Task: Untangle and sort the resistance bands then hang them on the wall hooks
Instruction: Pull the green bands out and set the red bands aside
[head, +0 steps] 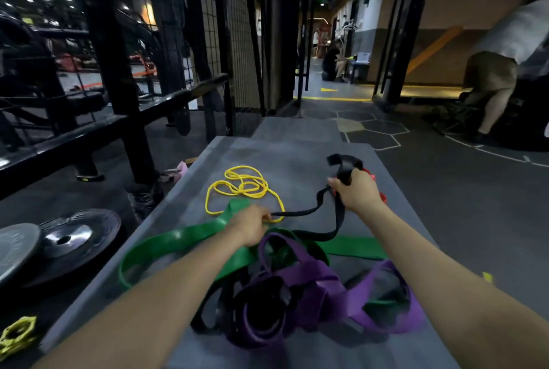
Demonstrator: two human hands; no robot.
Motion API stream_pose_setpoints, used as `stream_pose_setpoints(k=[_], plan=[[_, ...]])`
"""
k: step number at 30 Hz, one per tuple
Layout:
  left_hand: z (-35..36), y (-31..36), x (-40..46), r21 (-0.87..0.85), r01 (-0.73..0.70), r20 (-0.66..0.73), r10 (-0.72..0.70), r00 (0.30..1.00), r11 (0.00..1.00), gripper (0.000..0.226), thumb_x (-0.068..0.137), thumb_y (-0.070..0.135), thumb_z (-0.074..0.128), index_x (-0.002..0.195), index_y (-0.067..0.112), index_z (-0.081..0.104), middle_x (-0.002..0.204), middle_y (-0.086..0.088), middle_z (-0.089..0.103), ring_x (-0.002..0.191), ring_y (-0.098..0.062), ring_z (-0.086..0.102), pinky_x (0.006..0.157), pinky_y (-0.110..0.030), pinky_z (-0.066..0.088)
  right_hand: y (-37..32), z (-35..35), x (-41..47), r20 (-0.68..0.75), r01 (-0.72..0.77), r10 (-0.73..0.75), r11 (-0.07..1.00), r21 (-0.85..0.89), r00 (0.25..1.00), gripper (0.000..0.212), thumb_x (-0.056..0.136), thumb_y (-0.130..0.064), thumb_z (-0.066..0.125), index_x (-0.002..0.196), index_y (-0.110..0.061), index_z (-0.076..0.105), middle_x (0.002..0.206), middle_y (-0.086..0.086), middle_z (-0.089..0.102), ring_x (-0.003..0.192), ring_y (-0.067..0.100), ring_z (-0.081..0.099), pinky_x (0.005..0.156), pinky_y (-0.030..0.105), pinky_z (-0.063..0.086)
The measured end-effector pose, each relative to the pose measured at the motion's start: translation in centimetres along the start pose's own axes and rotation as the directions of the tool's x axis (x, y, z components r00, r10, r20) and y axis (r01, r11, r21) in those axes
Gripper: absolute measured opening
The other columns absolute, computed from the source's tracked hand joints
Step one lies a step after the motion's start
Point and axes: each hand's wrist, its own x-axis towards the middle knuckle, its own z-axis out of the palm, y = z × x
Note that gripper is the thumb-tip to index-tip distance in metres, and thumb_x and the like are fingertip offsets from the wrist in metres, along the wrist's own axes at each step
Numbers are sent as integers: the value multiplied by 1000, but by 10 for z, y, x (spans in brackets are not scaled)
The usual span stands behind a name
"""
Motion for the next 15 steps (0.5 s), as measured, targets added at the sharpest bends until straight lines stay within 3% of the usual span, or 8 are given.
stream_pose_setpoints(k=[3,6,9,12,15], plan=[[6,-11,7,210,-28,73,13,997,977,41,92,24,51,132,23,48,139,-5,46,130,-25,42,106,-36,37,16,8,3,0,-6,6,1000,14,1000,26,89,-29,60,84,-5,52,71,5,53,70,22,49,54,30,33],[11,-21,10,446,-109,198,21,980,888,52,91,16,46,141,27,34,146,0,33,138,-22,25,109,-41,29,28,16,8,1,-26,26,1000,12,1000,36,90,-29,59,67,-8,41,59,3,43,56,19,42,45,28,27],[16,-23,9,600,-144,180,42,983,787,56,91,15,44,144,21,27,148,-1,29,136,-24,26,107,-40,28,35,22,12,11,-60,60,998,4,998,45,90,-30,59,58,-11,33,55,4,40,51,18,39,44,29,23],[18,-24,11,606,-142,232,-3,973,783,53,90,14,46,141,21,32,140,-8,37,130,-26,40,102,-38,35,42,26,13,-12,-68,68,998,-6,998,40,88,-33,61,64,-10,39,61,5,47,67,26,48,53,32,30],[19,-34,8,406,-67,314,-70,947,912,42,92,17,46,134,22,44,134,-9,52,122,-28,51,95,-34,42,46,23,15,-72,-60,60,998,-7,996,32,88,-34,61,81,-3,53,79,14,60,84,33,58,64,34,39]])
